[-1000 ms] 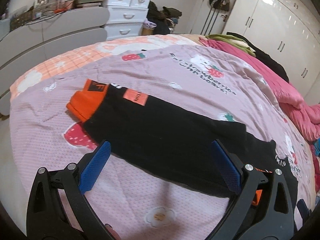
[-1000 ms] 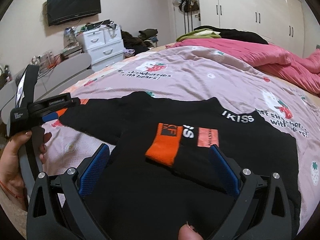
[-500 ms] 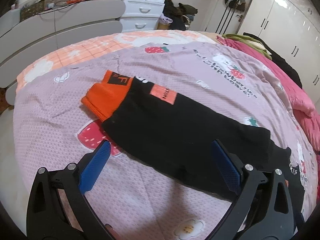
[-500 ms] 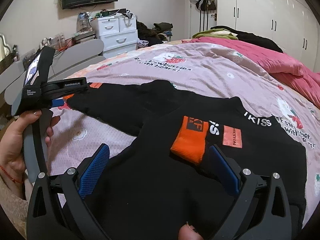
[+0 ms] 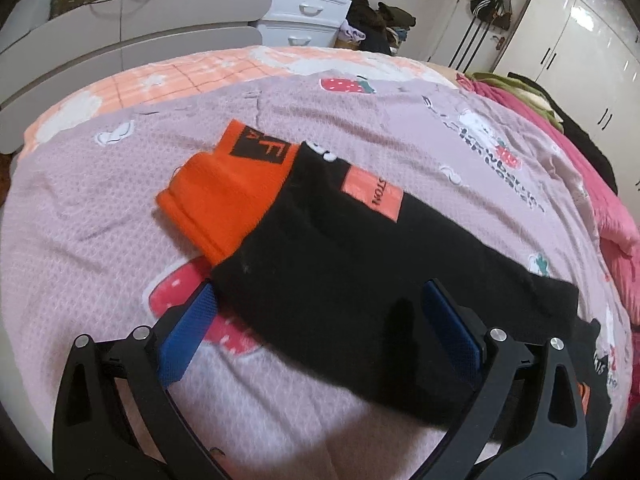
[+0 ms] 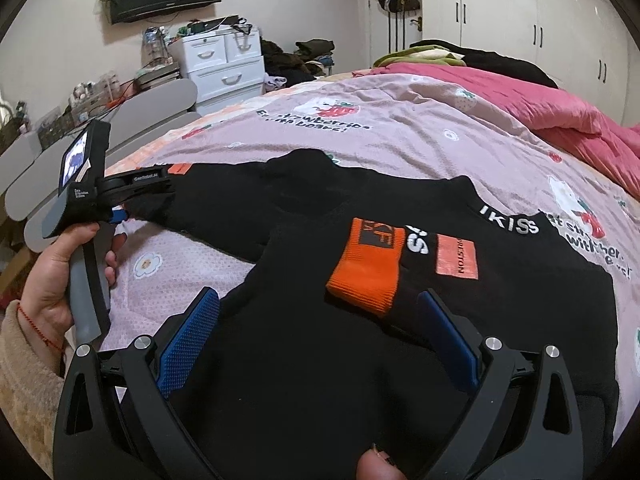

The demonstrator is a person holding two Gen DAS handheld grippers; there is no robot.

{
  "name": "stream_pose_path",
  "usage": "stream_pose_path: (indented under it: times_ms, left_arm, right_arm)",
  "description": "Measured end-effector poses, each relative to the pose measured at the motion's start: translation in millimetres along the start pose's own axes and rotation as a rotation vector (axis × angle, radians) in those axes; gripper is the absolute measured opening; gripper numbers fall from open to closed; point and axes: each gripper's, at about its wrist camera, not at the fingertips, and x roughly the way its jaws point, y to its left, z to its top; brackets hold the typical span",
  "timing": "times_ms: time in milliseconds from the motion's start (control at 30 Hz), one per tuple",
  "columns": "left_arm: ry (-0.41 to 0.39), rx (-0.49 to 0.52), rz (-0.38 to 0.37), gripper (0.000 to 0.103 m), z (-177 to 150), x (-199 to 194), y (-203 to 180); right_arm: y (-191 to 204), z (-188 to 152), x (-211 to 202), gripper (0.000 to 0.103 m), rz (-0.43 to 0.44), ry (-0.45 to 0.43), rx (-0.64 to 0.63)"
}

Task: Fold small clothes
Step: 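Grasp the orange cuff with the left tool and lift it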

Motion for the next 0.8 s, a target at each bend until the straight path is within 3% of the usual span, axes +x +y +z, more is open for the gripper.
stream_pose_path:
  times_ms: [67, 133, 233, 300, 400, 500, 800]
  left_arm:
    - [-0.008, -0.027, -0.019, 0.094, 4, 2, 4]
    - [-0.031, -0.055, -0.03, 0.087, 10, 3, 8]
    - [-0.052, -0.07, -0.011, 0.062, 14, 4, 11]
    - [-0.069, -0.065, -0.004, 0.038, 15, 4, 12]
    - [-0.07, -0.044, -0.017, 0.019, 15, 4, 12]
    - [-0.08, -0.026, -0.045, 0.013, 15, -1, 8]
    - [-0.176, 0.004, -0.187, 0.012, 14, -51, -13]
  right_arm:
    - [-4, 0, -2, 0.098, -0.003, -0.003, 0.014]
    - [-11, -1, -6, 0.098, -0.008, -0.009, 0.036]
    - [-20, -1, -11, 0.098, -0.019, -0.018, 0.062]
    - [-27, -1, -16, 0.098, -0.031, -0.026, 0.083]
    - [-39, -3, -23, 0.098, -0.043, -0.039, 0.122]
    - [-52, -6, -29, 0.098, -0.053, -0.047, 0.162]
    - [-89, -6, -56, 0.098, -0.095, -0.109, 0.242]
